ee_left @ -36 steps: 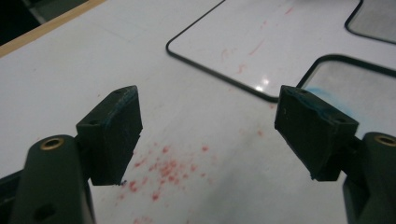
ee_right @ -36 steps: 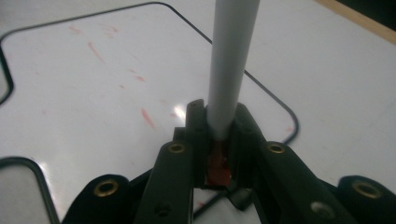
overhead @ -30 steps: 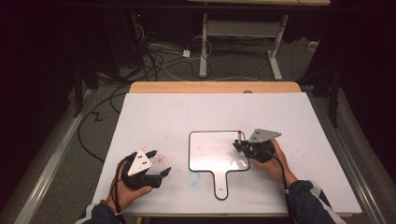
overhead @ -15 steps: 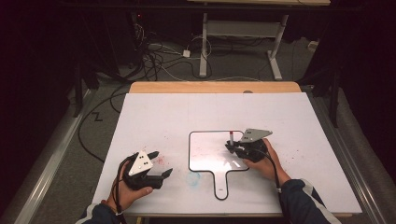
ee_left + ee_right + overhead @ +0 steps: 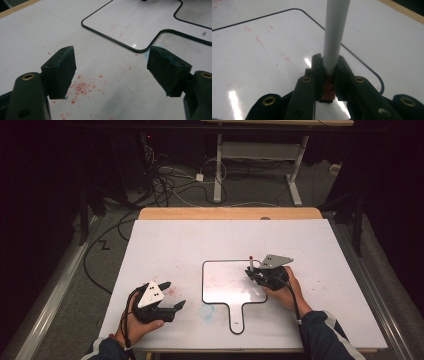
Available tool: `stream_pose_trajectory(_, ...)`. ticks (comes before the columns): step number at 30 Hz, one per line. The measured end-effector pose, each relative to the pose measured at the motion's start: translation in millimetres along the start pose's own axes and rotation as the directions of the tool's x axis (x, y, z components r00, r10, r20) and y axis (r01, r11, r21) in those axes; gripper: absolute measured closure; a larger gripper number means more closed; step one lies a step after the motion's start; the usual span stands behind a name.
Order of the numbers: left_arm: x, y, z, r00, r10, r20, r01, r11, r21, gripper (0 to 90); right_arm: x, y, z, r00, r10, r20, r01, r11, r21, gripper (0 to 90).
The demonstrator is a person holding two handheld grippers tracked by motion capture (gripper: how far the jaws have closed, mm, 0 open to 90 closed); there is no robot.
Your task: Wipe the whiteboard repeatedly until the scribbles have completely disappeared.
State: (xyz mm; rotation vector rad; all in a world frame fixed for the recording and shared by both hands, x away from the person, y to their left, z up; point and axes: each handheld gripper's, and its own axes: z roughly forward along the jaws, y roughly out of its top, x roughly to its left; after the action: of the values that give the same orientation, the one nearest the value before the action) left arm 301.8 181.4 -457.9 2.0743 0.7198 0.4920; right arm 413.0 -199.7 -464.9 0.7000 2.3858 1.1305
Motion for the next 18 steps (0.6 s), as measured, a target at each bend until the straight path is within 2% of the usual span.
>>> stream_pose_trajectory(6, 0.6, -0.3, 0.4, 1.0, -0.001, 0.003, 0.001, 1.0, 0.002, 22.1, 20.4, 18.3, 17.8, 0.9979, -0.042, -0.049, 0.043, 0.999, 0.017, 81.3)
stream_pose_trajectory(10, 1.3, -1.3, -2.0, 1.0, 0.001, -0.002, -0.001, 1.0, -0.003, 22.0, 16.3, 18.2, 15.2, 0.9982, -0.049, -0.035, 0.05, 0.998, 0.04, 81.3)
stream_pose_trajectory(13, 1.6, -2.1, -2.4, 1.0, -0.001, -0.003, 0.001, 1.0, -0.001, 22.1, 9.9, 16.1, 10.3, 0.9995, -0.029, -0.014, 0.03, 0.997, 0.065, 81.3)
stream_pose_trajectory(15, 1.7, -1.6, -2.4, 1.0, -0.006, 0.0, 0.006, 1.0, -0.005, 22.1, 11.0, 16.1, 11.9, 0.9999, -0.007, -0.013, 0.007, 0.999, 0.052, 81.3)
stream_pose_trajectory(18, 1.1, -0.5, -1.4, 1.0, 0.0, 0.002, 0.0, 1.0, -0.004, 22.1, 20.1, 23.5, 21.0, 0.9991, -0.019, -0.039, 0.021, 0.999, 0.046, 81.3)
